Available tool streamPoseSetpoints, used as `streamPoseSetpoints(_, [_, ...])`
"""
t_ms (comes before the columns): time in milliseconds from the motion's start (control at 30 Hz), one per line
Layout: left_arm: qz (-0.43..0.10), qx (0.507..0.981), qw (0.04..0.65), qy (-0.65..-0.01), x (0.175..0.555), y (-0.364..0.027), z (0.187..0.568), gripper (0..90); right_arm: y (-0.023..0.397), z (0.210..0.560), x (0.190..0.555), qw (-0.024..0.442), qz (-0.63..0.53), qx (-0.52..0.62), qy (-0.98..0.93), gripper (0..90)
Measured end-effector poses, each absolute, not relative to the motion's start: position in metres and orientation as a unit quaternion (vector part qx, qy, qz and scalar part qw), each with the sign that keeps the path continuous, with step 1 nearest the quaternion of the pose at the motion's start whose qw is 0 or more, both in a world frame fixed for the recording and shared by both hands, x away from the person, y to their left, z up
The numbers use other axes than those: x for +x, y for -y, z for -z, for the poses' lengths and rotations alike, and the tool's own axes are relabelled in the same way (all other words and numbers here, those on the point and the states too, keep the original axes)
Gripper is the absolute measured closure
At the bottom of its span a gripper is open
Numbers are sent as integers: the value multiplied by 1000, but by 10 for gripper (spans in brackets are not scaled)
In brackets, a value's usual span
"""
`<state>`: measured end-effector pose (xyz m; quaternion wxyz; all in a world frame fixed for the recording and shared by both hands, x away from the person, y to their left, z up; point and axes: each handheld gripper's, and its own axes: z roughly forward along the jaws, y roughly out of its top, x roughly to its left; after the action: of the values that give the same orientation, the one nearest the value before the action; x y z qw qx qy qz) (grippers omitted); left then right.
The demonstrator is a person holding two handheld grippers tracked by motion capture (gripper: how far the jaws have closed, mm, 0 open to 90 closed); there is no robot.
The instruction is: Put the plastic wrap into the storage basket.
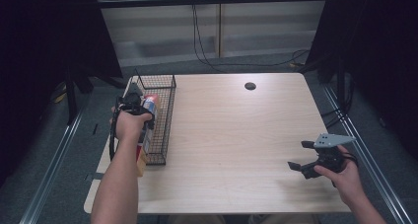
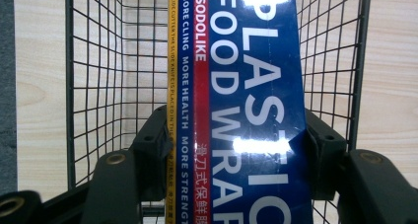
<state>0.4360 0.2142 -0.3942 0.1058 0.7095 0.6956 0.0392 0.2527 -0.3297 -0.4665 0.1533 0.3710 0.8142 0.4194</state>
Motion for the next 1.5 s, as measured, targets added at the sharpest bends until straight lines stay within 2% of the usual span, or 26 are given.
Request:
streamPoseSetpoints(967, [-41, 710, 103, -696, 436, -216, 400, 404, 328, 467, 253, 154, -417, 367, -817, 32])
streamPoseSetpoints(1233, [-44, 711, 115, -693, 435, -217, 397, 369, 328, 467, 253, 152, -417, 367, -818, 32])
streamPoseSetpoints(1500, [-37, 711, 129, -690, 435, -220, 391, 230, 327, 467, 253, 151, -419, 367, -817, 31])
